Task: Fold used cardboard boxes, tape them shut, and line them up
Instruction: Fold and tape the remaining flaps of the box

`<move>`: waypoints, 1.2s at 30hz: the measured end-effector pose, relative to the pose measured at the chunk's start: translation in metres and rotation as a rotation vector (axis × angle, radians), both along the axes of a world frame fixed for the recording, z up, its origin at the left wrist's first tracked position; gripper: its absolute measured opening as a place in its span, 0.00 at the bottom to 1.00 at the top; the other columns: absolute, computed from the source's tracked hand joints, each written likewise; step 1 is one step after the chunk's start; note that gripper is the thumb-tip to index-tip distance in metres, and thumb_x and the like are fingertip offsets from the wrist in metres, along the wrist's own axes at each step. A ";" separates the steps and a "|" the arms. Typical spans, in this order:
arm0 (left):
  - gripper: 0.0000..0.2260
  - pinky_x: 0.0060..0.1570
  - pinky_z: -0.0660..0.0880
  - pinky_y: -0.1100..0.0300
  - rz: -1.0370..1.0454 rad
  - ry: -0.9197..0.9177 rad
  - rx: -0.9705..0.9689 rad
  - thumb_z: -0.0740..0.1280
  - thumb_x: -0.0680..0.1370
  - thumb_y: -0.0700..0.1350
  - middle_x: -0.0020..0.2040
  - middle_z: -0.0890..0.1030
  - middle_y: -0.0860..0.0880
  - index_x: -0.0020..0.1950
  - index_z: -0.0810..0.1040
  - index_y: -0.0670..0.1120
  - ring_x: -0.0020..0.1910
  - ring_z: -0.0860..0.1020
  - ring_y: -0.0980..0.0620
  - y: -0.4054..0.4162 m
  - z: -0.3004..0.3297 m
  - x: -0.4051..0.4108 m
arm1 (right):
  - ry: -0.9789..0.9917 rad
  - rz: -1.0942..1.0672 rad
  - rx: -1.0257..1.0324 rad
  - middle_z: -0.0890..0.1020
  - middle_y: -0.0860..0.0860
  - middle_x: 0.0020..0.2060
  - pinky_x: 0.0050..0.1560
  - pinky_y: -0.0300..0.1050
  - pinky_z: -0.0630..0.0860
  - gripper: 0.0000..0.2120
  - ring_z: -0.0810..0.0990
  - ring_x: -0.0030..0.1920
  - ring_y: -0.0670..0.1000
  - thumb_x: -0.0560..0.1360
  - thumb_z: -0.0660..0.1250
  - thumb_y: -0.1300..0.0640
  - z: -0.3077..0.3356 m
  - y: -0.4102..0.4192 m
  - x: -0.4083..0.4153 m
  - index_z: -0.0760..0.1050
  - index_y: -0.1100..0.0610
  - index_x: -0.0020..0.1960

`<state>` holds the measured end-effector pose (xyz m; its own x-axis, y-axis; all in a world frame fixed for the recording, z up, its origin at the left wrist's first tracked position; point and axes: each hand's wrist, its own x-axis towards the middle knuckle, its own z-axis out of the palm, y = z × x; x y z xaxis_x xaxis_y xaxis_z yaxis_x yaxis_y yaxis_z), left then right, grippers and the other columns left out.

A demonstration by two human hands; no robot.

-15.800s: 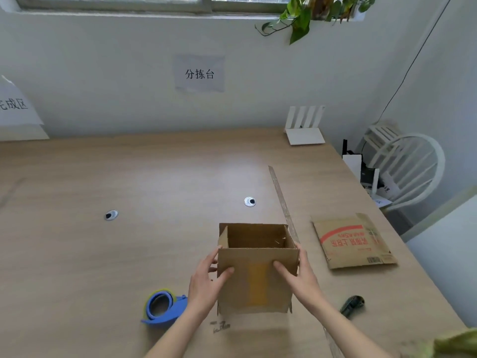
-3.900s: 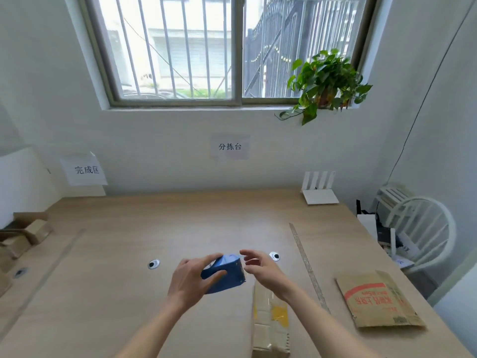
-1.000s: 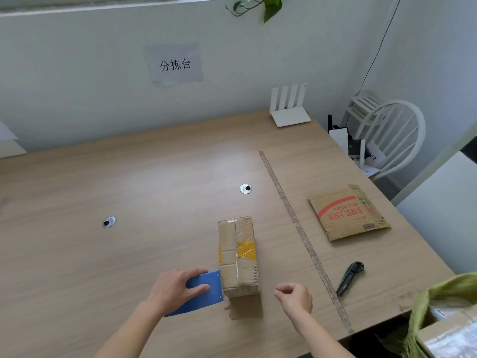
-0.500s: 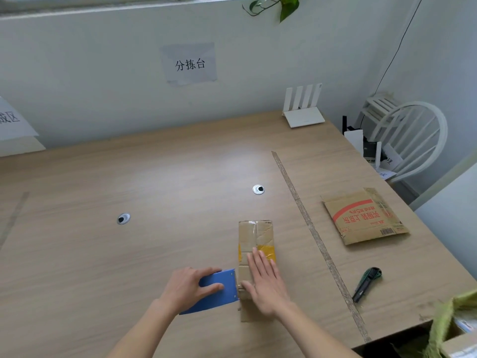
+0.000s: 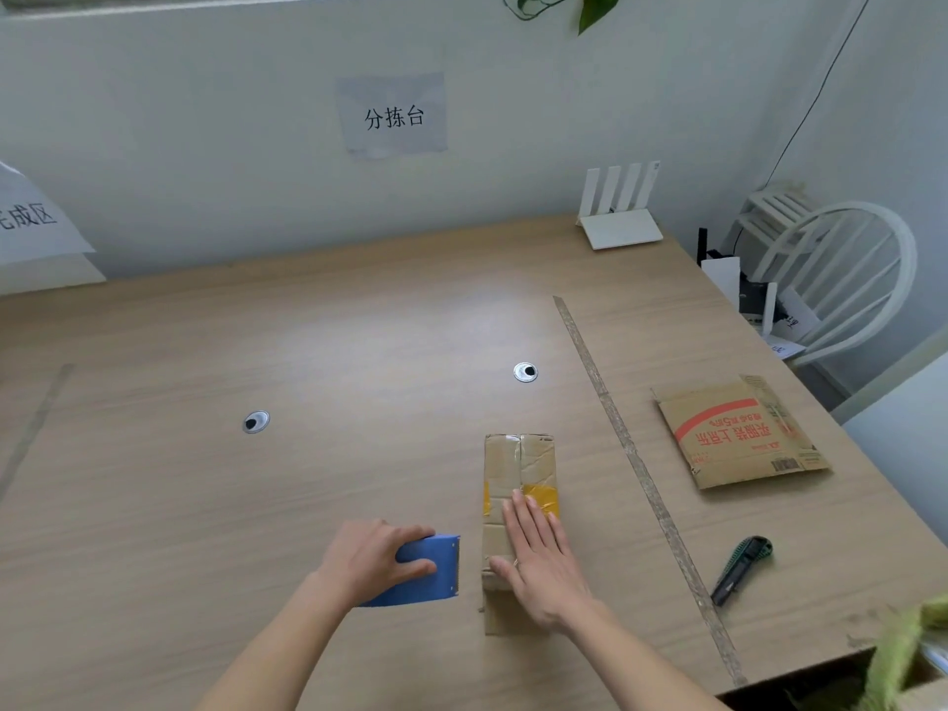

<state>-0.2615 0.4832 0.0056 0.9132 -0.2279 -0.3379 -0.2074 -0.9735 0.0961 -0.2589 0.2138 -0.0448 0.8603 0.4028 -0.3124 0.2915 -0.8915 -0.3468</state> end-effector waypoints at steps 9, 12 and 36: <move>0.16 0.33 0.66 0.56 0.061 -0.078 0.138 0.64 0.76 0.62 0.44 0.82 0.49 0.56 0.78 0.53 0.45 0.82 0.44 -0.035 -0.043 -0.002 | -0.010 -0.006 -0.017 0.25 0.44 0.76 0.73 0.45 0.24 0.36 0.21 0.74 0.43 0.83 0.45 0.36 -0.001 -0.003 -0.003 0.28 0.50 0.79; 0.16 0.24 0.48 0.65 0.135 -0.147 0.090 0.77 0.63 0.64 0.25 0.75 0.52 0.46 0.81 0.59 0.22 0.76 0.51 -0.016 -0.060 -0.015 | -0.033 -0.041 0.031 0.27 0.43 0.77 0.74 0.45 0.26 0.37 0.25 0.76 0.44 0.82 0.46 0.35 -0.003 0.002 -0.002 0.30 0.49 0.81; 0.25 0.29 0.71 0.57 0.272 -0.377 -0.047 0.56 0.73 0.60 0.23 0.69 0.51 0.69 0.72 0.60 0.19 0.70 0.46 -0.009 -0.124 -0.088 | -0.106 -0.038 0.021 0.30 0.43 0.78 0.78 0.51 0.33 0.53 0.30 0.79 0.47 0.71 0.55 0.23 -0.014 0.003 -0.001 0.36 0.49 0.82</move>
